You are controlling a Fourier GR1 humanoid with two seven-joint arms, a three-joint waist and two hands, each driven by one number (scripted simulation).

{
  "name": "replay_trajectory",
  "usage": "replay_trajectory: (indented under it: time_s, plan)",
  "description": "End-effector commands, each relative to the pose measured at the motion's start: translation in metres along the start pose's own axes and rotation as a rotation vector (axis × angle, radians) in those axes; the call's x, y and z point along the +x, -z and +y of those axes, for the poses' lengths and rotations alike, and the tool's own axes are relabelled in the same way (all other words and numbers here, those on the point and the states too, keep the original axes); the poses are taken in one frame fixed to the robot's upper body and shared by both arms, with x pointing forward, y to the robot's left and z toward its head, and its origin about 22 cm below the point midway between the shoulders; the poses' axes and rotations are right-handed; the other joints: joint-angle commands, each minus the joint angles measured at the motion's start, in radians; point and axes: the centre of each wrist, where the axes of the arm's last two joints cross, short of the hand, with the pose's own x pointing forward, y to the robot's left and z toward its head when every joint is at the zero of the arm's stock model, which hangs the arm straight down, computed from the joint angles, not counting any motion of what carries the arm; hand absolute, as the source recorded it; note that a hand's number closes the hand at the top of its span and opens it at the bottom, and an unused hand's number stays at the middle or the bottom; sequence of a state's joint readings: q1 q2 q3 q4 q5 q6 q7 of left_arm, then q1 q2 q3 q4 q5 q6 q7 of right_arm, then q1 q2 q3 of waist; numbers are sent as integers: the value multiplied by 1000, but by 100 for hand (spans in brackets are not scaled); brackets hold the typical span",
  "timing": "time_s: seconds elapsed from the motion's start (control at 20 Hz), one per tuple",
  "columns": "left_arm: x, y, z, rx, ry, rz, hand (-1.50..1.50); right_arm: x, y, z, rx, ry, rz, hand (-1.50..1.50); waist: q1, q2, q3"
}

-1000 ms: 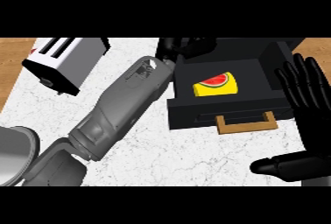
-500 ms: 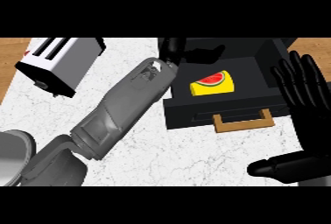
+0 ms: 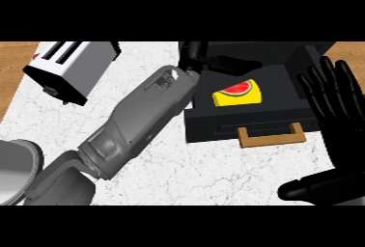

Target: Pick up the cup, place it into the drawer and close the drawer

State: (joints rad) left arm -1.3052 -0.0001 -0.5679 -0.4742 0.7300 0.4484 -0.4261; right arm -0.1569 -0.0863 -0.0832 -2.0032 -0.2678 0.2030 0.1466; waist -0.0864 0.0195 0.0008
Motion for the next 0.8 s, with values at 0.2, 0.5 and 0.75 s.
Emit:
replay_trajectory:
  time_s: [0.2, 0.5, 0.75]
  plan:
    - [7, -1, 8, 5, -187, -43, -150, 10, -13, -20, 3, 8, 15, 150, 79, -20, -1]
    - [18, -4, 38, 107, -228, -51, -150, 36, -17, -17, 159, -197, 41, 150, 101, -30, -2]
    - [15, -28, 86, 178, -249, -5, -150, 28, -21, -15, 179, -280, 98, 150, 119, -32, -2]
